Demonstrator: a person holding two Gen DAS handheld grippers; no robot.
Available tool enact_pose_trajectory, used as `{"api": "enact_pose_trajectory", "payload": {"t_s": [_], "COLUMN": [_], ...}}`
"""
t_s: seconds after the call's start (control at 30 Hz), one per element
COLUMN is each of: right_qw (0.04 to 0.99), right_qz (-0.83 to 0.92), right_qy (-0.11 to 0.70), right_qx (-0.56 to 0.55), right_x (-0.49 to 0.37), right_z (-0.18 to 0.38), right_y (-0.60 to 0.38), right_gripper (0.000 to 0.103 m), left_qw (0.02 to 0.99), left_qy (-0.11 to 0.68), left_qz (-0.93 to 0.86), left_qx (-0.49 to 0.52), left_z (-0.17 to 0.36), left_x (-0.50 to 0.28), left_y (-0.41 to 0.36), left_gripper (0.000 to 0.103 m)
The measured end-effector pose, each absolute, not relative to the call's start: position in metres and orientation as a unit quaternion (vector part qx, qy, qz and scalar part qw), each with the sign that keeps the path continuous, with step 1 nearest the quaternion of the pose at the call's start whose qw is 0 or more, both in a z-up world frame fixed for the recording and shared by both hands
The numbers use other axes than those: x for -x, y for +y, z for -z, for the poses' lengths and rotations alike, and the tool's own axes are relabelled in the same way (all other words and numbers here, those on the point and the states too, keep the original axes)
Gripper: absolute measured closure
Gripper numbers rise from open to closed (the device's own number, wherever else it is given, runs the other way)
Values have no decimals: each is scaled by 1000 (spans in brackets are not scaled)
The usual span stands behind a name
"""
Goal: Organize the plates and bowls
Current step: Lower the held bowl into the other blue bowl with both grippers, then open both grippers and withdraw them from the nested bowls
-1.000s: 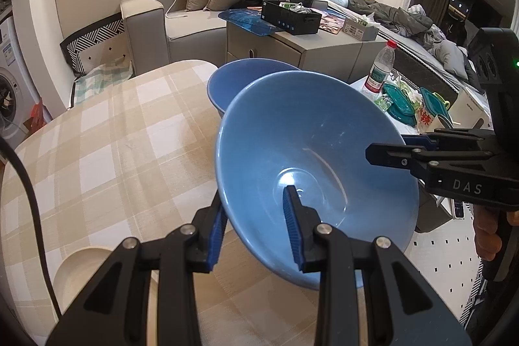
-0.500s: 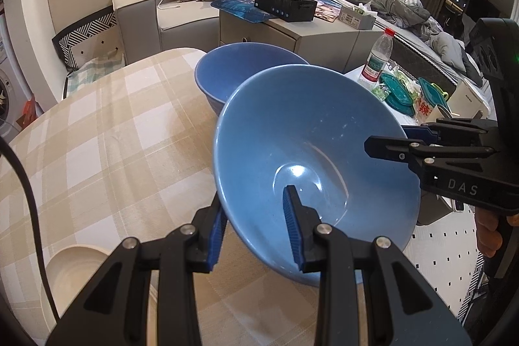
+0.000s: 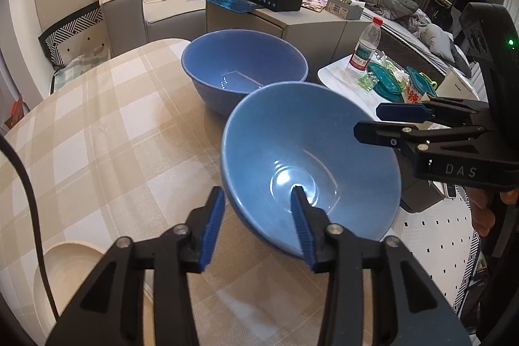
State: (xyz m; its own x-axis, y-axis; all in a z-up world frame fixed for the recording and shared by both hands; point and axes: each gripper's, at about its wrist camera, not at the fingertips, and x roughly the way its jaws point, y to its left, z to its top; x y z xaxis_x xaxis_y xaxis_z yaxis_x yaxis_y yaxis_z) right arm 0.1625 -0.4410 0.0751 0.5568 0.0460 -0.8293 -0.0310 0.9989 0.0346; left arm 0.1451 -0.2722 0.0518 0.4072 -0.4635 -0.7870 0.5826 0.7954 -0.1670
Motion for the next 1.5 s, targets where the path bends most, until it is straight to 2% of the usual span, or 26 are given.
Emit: {"api": "enact_pose_trajectory", "payload": {"t_s": [0.07,0.17,0.27,0.3,0.37,0.9,1.5], "right_qw": [886,889,893,894,894,900,903], "right_qz": [-19,-22,-29,-29,-29,-36,-42], "right_qy": [464,457,448,447,447,433,424], "right_qx": [-8,-14,-23,-23,-21,-32,-49], "right_x": [-161,-159,-156,-155,-155,-161,-189], "right_z": [-80,-84,-88,-88,-88,-91,-92], "right_y": [-443,-446,-446,-445,-443,-442,-453], "right_gripper": [49,34,20,17,14,1,1], "left_qw": [841,847,857,860,863,869,881], "left_qy": [438,430,419,414,411,410,405], "left_qz": [311,303,293,289,286,275,246], "left_qx": [-68,-73,-70,-69,-65,-25,-20], "left_z": [-56,-60,-61,-61,-62,-68,-75], "left_x": [-143,-144,-145,-146,-146,-163,-200], "left_y": [-270,-266,-260,-258,-255,-236,-227], "left_gripper": [44,39,10,4,1,0,0]}}
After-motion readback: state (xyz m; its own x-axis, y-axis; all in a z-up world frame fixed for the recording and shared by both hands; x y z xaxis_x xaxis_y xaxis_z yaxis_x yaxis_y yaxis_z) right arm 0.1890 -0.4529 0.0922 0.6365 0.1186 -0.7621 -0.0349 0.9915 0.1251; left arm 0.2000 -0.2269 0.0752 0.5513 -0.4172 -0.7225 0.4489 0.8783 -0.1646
